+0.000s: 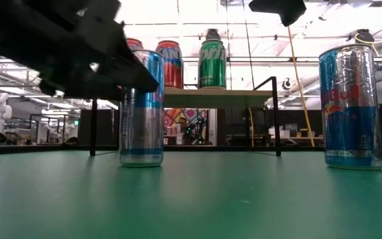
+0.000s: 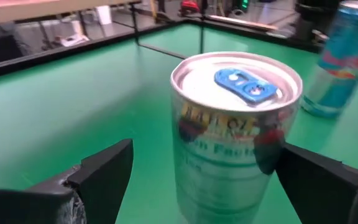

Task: Place canned beverage on shelf
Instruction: Put the blue soda can on the shelf

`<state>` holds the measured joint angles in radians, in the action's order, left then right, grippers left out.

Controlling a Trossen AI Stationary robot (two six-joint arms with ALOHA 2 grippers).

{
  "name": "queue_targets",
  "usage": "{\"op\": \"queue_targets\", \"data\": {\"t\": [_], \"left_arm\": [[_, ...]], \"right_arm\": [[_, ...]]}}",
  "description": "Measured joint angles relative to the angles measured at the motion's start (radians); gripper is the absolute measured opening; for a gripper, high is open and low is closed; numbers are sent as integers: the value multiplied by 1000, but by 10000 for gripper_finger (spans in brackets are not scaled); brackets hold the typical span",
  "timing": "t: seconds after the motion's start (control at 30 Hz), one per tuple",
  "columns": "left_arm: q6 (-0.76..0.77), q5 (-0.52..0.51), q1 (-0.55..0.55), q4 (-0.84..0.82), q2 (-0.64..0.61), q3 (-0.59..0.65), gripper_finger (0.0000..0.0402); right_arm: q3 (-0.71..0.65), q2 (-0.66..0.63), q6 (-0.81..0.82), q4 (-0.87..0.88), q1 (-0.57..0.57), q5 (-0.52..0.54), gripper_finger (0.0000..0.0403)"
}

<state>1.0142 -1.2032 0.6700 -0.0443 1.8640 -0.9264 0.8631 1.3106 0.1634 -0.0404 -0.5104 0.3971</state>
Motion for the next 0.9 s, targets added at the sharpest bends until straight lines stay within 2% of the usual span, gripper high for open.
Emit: {"op": "queue_targets", "data": {"t": [0.17,0.33,0.6,0.77,0.9], "left_arm": [[-91,12,-42,97,2,0,347],[-242,113,-66,208,2,0,294],[-516,210,-116,353,-2,0,215],[-679,353,-138,419,-72,1,208],[-859,542,-154,446,-190,1,220]], "right_arm": [[0,0,-22,-4,5,27,171],[0,0,-22,-5,7,27,171],[0,0,-25,-8,7,26,171],[0,1,-4,-9,7,26,171],[0,1,11,-24,7,26,171]]}}
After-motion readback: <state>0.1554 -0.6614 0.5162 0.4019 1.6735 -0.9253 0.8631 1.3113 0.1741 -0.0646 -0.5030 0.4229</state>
